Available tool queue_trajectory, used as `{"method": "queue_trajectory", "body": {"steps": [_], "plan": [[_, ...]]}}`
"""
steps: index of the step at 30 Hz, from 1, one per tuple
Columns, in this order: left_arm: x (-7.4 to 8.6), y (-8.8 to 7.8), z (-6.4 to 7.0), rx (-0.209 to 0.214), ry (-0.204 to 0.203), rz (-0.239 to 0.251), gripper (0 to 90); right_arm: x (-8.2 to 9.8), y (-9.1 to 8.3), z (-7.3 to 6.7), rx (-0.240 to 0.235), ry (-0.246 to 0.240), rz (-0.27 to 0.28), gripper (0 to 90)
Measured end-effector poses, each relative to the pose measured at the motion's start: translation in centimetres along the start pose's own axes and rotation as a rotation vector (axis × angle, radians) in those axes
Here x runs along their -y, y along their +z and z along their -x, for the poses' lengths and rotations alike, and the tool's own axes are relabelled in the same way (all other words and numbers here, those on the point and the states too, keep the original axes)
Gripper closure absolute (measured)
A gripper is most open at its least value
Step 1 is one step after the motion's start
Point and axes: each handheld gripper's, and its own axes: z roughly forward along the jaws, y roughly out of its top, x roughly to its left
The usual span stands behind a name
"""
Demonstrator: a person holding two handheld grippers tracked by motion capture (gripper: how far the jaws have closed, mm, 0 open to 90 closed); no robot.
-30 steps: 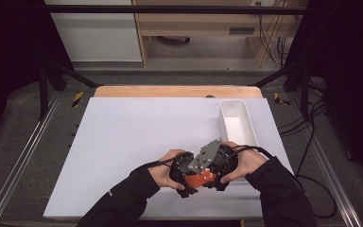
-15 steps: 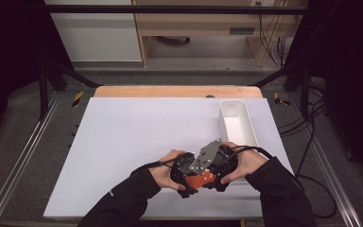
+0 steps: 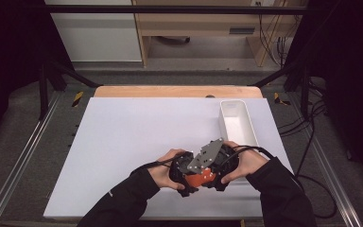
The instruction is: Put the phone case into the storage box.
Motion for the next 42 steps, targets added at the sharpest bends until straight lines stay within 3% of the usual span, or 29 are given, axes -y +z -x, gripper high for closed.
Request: {"method": "queue_trajectory", "body": {"steps": [6,11,18,33,42], "plan": [[0.3,-0.4,-0.2,0.006,-0.013,0.017,15.8,0.2,-0.8,0.0,0.044,0.010,0.056,2.8],[1.0,-0.8,-0.5,-0.005,-0.028,0.024,15.8,0.8,-2.1,0.1,0.069,0.067,0.175,1.8],[1.7,-1.3,-0.7,-0.014,-0.037,0.044,15.8,1.9,-3.2,0.0,0.092,0.100,0.246,1.4],[3.0,-2.8,-0.7,-0.018,-0.066,0.195,15.8,3.7,-3.2,-0.1,0.109,0.156,0.337,1.6],[3.9,-3.2,-0.8,-0.030,-0.085,0.254,15.8,4.3,-2.9,-0.1,0.108,0.175,0.368,1.6]]}}
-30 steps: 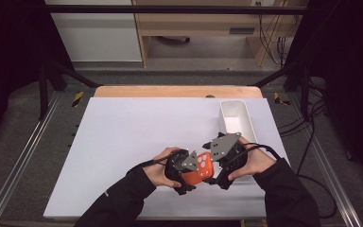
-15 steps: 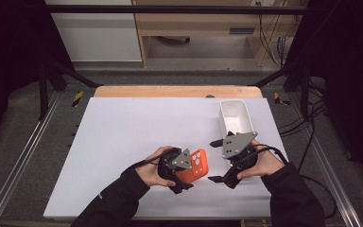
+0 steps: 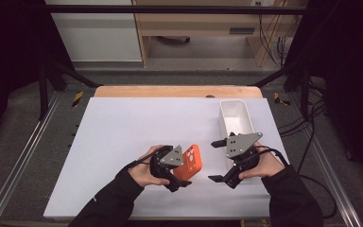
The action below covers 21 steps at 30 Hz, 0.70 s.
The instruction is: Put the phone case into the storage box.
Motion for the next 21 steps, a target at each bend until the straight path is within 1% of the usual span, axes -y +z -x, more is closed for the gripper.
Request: {"method": "queue_trajectory", "body": {"steps": [3,7,11,12,16,19,20,21], "plan": [[0.29,-0.09,-0.05,0.008,-0.012,0.020,15.8,0.11,0.09,-0.01,0.001,0.010,0.008,1.6],[0.55,-0.08,-0.03,0.010,-0.014,0.031,15.8,0.22,0.28,-0.03,-0.002,0.011,0.016,1.7],[0.66,-0.18,-0.07,0.016,-0.024,0.048,15.8,0.29,0.45,-0.06,-0.004,0.016,0.022,1.8],[0.65,-0.21,-0.07,0.012,-0.022,0.051,15.8,0.30,0.48,-0.07,-0.005,0.017,0.024,1.7],[0.48,-0.43,-0.12,0.014,-0.027,0.072,15.8,0.24,0.50,-0.11,-0.006,0.018,0.040,2.2],[0.18,-0.57,-0.10,0.015,-0.021,0.086,15.8,0.20,0.45,-0.16,-0.009,0.018,0.049,2.4],[0.10,-0.56,-0.07,0.018,-0.027,0.093,15.8,0.20,0.44,-0.17,-0.008,0.019,0.050,2.4],[-0.03,-0.61,-0.08,0.016,-0.019,0.090,15.8,0.20,0.44,-0.18,-0.007,0.018,0.049,2.4]]}}
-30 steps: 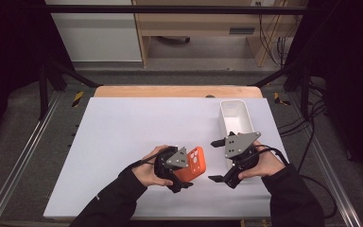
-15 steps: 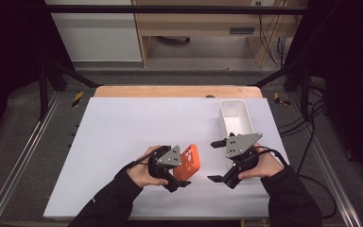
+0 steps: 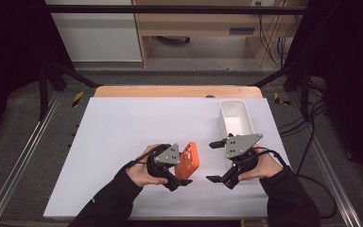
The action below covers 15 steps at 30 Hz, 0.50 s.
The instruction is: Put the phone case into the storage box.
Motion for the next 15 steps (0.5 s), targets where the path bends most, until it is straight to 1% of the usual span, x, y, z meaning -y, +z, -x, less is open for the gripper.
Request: {"method": "queue_trajectory", "body": {"steps": [3,7,10,11,15], "plan": [[-0.3,0.0,0.1,0.005,0.003,0.012,15.8,0.0,0.0,0.0,0.003,0.001,0.002,2.6],[-0.8,0.2,0.2,0.014,0.011,0.013,15.8,-0.1,0.0,-0.1,-0.003,0.001,0.005,2.8],[-1.1,0.4,0.2,0.016,0.027,0.003,15.8,-0.1,-0.1,-0.2,-0.005,0.000,0.008,2.7],[-1.1,0.5,0.2,0.019,0.025,0.004,15.8,-0.1,-0.1,-0.2,-0.004,-0.002,0.008,2.8],[-1.4,0.8,0.2,0.025,0.037,-0.007,15.8,-0.1,-0.2,-0.2,-0.013,-0.004,0.018,2.8]]}}
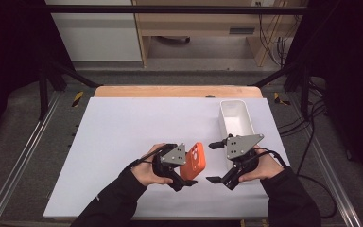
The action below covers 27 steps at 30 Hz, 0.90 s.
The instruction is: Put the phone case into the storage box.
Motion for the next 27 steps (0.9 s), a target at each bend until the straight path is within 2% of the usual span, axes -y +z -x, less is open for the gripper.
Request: {"method": "queue_trajectory", "body": {"steps": [15,27], "plan": [[-0.5,1.4,0.1,0.033,0.014,-0.006,15.8,0.1,0.4,-0.2,-0.010,-0.007,0.000,3.0],[-0.7,2.4,0.5,0.064,0.031,-0.023,15.8,0.2,0.8,-0.5,-0.035,-0.016,-0.002,2.7]]}}
